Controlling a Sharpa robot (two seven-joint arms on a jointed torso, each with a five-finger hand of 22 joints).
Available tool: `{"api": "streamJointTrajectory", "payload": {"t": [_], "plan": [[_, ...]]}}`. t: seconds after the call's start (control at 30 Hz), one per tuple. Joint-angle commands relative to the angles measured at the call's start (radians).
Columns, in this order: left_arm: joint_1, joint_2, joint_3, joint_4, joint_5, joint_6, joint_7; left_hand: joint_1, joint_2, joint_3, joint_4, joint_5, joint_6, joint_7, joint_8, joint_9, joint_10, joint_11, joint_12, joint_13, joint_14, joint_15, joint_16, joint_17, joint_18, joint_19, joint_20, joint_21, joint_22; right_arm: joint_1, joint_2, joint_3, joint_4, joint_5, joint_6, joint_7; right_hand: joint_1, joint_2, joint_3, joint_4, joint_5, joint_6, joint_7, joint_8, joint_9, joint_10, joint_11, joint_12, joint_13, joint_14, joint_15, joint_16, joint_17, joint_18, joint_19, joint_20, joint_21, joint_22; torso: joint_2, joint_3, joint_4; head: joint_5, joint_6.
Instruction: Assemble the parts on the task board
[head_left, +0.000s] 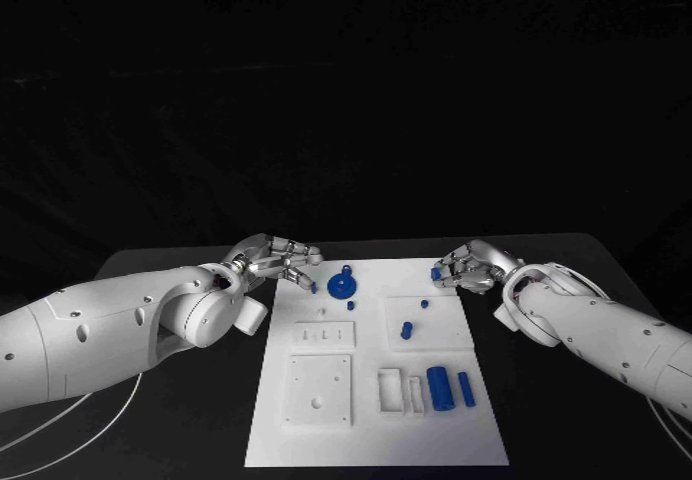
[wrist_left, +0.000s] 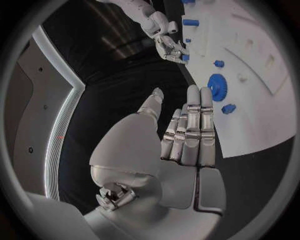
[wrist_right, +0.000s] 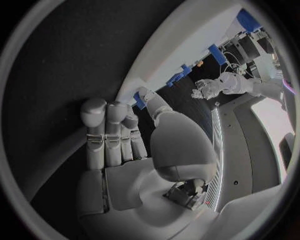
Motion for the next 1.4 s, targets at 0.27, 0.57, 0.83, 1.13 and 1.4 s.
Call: {"api": "streamJointTrajectory", "payload": {"t": [0.27,0.57,0.83,1.13,1.4], "plan": [[0.000,0.001,0.001,0.002,-0.009,0.018,0.003,0.002,-0.002,0.001,-0.002,-0.006,0.007,0.000,0.001,0.000,-0.005,0.001,0.004,0.001,-0.004,0.000,-0.007,-0.001,0.010,-0.005,-0.002,-0.002,-0.001,-0.003,0.006,-0.002,-0.007,0.012,0.006,0.012,-0.007,0.016,0.003,0.001,-0.025,0.033,-0.007,0.000,0.000,0.009,-0.006,0.012,0.008,0.009,-0.001,0.012,0.011,0.005,0.055,-0.005,0.015,0.017,0.001,0.0007,0.0000,0.000,-0.005],[0.000,0.002,0.001,0.001,-0.011,0.020,-0.003,0.001,-0.001,0.001,-0.002,-0.007,0.005,0.000,0.001,0.000,-0.007,0.001,0.004,0.001,-0.004,0.001,-0.007,-0.001,0.010,-0.006,-0.002,-0.003,-0.001,-0.005,0.014,-0.006,-0.010,0.013,0.014,0.020,-0.003,0.027,-0.028,0.001,-0.103,0.027,-0.009,0.000,0.000,0.009,-0.007,0.012,0.010,0.008,-0.002,0.016,0.020,0.003,0.054,-0.006,0.014,0.023,0.001,0.0005,-0.0009,0.001,-0.008],[0.000,0.004,0.001,-0.001,-0.012,0.022,-0.005,0.001,-0.001,0.001,-0.002,-0.007,0.005,0.000,0.001,0.000,-0.007,0.001,0.004,0.001,-0.004,0.001,-0.007,-0.001,0.010,-0.006,-0.002,-0.003,-0.001,-0.005,0.019,-0.007,-0.015,0.013,0.005,0.017,0.009,0.032,-0.060,0.016,-0.136,0.023,-0.008,0.000,0.000,0.010,-0.006,0.012,0.011,0.010,-0.001,0.017,0.024,0.004,0.055,-0.005,0.014,0.026,0.001,0.0003,0.0001,-0.001,-0.010],[0.000,0.004,0.001,-0.001,-0.012,0.023,-0.007,0.001,-0.001,0.001,-0.002,-0.007,0.005,0.000,0.001,0.000,-0.007,0.001,0.004,0.001,-0.004,0.001,-0.007,-0.001,0.010,-0.006,-0.002,-0.003,-0.001,-0.006,0.023,-0.008,-0.019,0.010,0.002,0.013,0.014,0.037,-0.064,0.022,-0.139,0.029,-0.007,0.000,0.001,0.011,-0.005,0.013,0.012,0.010,0.000,0.018,0.027,0.005,0.055,-0.004,0.015,0.028,0.001,0.0013,-0.0011,0.002,-0.010],[0.000,0.003,0.001,-0.001,-0.012,0.023,-0.008,0.001,-0.001,0.001,-0.002,-0.007,0.005,0.000,0.001,0.000,-0.007,0.001,0.004,0.001,-0.004,0.001,-0.007,-0.001,0.010,-0.006,-0.002,-0.003,-0.001,-0.008,0.023,-0.009,-0.019,0.008,-0.015,0.009,0.026,0.057,-0.025,0.014,-0.205,0.122,-0.036,0.002,0.019,0.013,-0.021,0.013,0.014,0.011,-0.011,0.017,0.030,-0.001,0.055,-0.014,0.014,0.029,0.001,0.0017,-0.0015,0.002,-0.010]]}}
